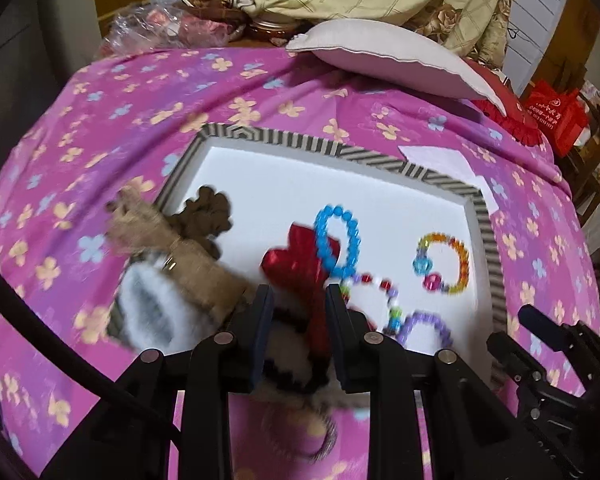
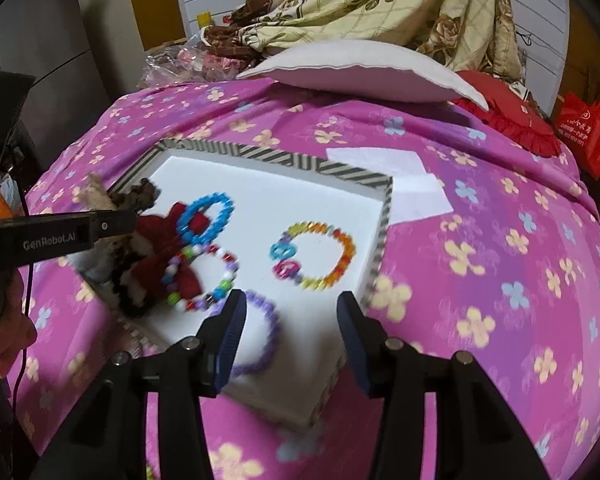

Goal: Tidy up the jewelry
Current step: 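Move both open tools back toward the remaining bracelets on the bed cover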

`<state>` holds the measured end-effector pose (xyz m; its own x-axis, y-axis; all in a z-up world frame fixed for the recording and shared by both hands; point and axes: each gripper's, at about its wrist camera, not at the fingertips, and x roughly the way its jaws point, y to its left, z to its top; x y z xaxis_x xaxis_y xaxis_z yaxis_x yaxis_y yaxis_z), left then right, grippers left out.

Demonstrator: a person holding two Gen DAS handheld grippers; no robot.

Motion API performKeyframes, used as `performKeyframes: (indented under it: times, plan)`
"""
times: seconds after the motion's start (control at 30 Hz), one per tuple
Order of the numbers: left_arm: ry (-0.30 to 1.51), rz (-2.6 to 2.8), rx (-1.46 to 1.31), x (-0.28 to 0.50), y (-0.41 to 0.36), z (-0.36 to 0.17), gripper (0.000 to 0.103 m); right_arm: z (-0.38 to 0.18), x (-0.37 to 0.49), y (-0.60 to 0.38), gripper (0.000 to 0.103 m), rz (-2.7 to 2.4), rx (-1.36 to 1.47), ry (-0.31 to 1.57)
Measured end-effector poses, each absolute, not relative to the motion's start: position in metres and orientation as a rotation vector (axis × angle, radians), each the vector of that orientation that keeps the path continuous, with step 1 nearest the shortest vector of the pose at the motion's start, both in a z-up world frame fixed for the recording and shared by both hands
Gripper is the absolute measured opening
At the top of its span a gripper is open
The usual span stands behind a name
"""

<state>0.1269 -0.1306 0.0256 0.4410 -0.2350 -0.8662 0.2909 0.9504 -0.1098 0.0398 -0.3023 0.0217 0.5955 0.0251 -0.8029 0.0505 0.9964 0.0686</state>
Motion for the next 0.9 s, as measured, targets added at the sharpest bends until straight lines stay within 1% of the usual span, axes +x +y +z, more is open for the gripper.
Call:
performKeyframes:
  times: [0.2,0.37,0.57,0.9]
  plan:
    - [1.020,-0.303,0.093,0.093,-0.116,0.032,0.039,0.029,0.011,-0.284,0.052,-0.008,0.103,0.910]
    - [0.968,-0.282,0.095,0.068,-0.100,0.040,0.039,0.032,-0.009,-0.269,0.058,0.006,0.118,0.908]
    - [0.921,-0.272,0.108,0.042,-0.088,0.044,0.039,0.035,-0.031,-0.257,0.058,0.017,0.119,0.904]
    - [0.907,-0.262,0.095,0.017,-0.072,0.043,0.039,0.025,-0.059,-0.241,0.058,0.039,0.121,0.930]
